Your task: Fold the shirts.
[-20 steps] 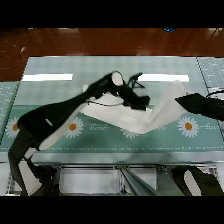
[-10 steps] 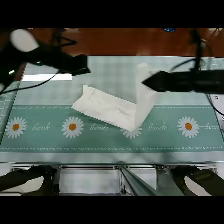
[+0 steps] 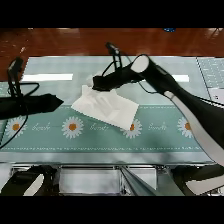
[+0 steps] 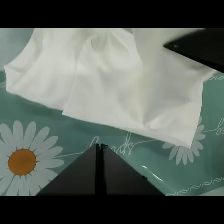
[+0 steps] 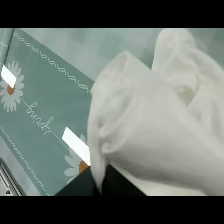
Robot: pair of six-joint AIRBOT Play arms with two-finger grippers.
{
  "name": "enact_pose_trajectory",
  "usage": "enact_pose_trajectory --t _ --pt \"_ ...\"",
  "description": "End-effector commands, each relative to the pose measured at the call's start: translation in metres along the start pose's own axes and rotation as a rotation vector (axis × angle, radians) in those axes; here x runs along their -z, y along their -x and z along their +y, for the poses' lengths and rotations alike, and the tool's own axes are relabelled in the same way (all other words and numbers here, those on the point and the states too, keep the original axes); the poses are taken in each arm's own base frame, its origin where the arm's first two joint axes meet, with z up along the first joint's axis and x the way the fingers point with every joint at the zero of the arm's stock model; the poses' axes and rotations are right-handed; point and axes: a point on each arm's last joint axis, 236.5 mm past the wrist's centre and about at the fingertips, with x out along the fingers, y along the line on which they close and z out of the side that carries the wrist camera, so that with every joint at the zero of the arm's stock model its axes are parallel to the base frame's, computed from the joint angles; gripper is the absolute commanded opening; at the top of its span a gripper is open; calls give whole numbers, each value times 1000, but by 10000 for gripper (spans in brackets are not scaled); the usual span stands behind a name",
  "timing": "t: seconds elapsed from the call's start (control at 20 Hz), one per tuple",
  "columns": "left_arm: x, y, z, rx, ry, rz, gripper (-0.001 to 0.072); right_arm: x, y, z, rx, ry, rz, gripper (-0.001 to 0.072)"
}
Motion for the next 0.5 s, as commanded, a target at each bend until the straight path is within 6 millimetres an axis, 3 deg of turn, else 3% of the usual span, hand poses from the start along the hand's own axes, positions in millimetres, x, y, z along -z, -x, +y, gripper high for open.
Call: enact_pose_trajectory --t 0.0,0.05,0.15,0.2,0.3,0.4,0.45 --pt "24 -10 15 -15 46 11 21 19 -58 -1 -62 -87 78 237" --pt "23 -15 19 -20 54 1 21 30 -64 1 -71 -90 112 391" --pt "19 -19 23 -27 63 -17 21 44 -58 -1 -64 -56 179 412" --pt "12 -20 25 -31 67 -38 21 47 -45 -3 -64 -55 210 411" --pt "-9 -11 33 -49 92 -106 21 42 1 -14 -41 -60 257 411" --pt "-39 14 45 -80 126 -191 21 25 73 -39 104 -27 222 411" --pt "-53 30 52 -101 145 -232 21 14 120 -58 238 -2 169 411"
